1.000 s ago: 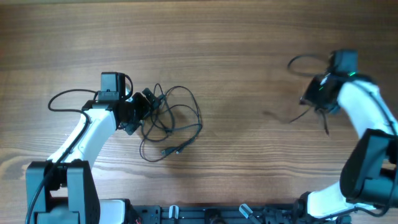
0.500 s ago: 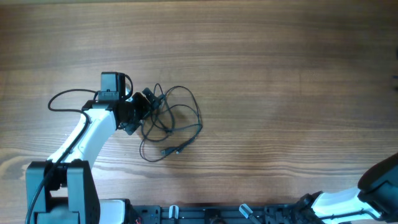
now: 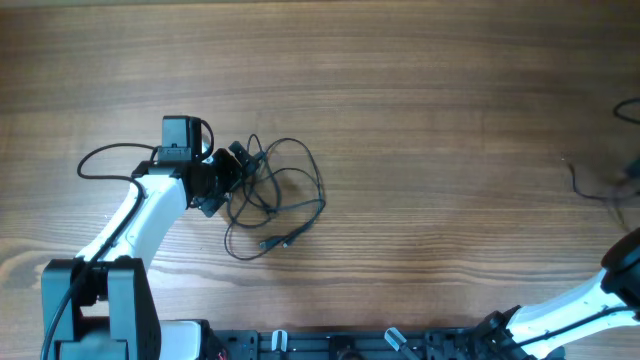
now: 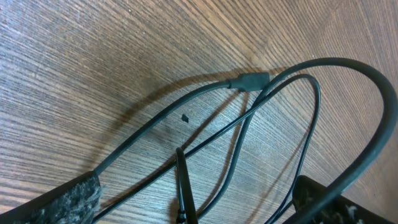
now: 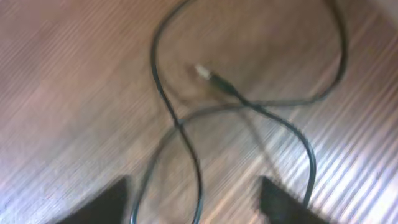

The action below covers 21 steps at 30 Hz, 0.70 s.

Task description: Untangle cables

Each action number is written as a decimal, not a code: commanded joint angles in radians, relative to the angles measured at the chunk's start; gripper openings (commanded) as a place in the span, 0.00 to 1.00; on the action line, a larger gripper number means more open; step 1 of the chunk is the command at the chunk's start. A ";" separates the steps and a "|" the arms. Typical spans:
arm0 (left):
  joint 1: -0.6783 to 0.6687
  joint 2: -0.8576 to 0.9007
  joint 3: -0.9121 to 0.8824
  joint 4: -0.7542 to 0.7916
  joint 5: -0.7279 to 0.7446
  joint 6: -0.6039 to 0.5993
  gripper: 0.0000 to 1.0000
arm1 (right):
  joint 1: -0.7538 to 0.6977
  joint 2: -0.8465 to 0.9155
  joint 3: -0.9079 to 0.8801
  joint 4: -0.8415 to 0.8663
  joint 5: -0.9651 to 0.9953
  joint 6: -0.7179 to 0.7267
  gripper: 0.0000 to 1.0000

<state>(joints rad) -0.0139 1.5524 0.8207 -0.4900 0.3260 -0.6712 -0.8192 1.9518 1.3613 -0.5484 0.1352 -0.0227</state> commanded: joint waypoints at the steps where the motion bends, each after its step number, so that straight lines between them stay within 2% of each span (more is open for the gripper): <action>1: -0.004 0.005 -0.003 0.000 -0.006 0.005 1.00 | 0.010 -0.135 0.021 -0.045 0.022 0.060 1.00; 5: -0.004 0.005 -0.003 0.000 -0.006 0.005 1.00 | 0.011 -0.339 0.021 -0.016 0.020 0.082 0.99; 7: -0.004 0.005 -0.003 0.000 -0.006 0.005 1.00 | 0.011 -0.438 0.021 -0.002 -0.057 0.135 1.00; 12: -0.004 0.005 -0.003 0.000 -0.006 0.005 1.00 | 0.013 -0.563 0.021 -0.138 -0.540 0.395 1.00; 13: -0.004 0.005 -0.003 0.000 -0.006 0.005 1.00 | 0.020 -0.562 0.020 -0.189 -0.669 0.398 1.00; 14: -0.004 0.005 -0.003 0.000 -0.006 0.005 1.00 | 0.045 -0.554 0.010 -0.239 -0.804 0.378 1.00; 17: -0.004 0.005 -0.003 0.000 -0.006 0.005 1.00 | 0.150 -0.549 -0.050 -0.306 -0.961 0.232 1.00; 21: -0.004 0.005 -0.003 0.076 -0.008 0.005 1.00 | 0.366 -0.549 -0.156 -0.357 -0.977 0.096 1.00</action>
<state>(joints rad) -0.0139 1.5524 0.8188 -0.4595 0.3256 -0.6712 -0.5945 1.3911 1.2804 -0.8875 -0.7010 0.2054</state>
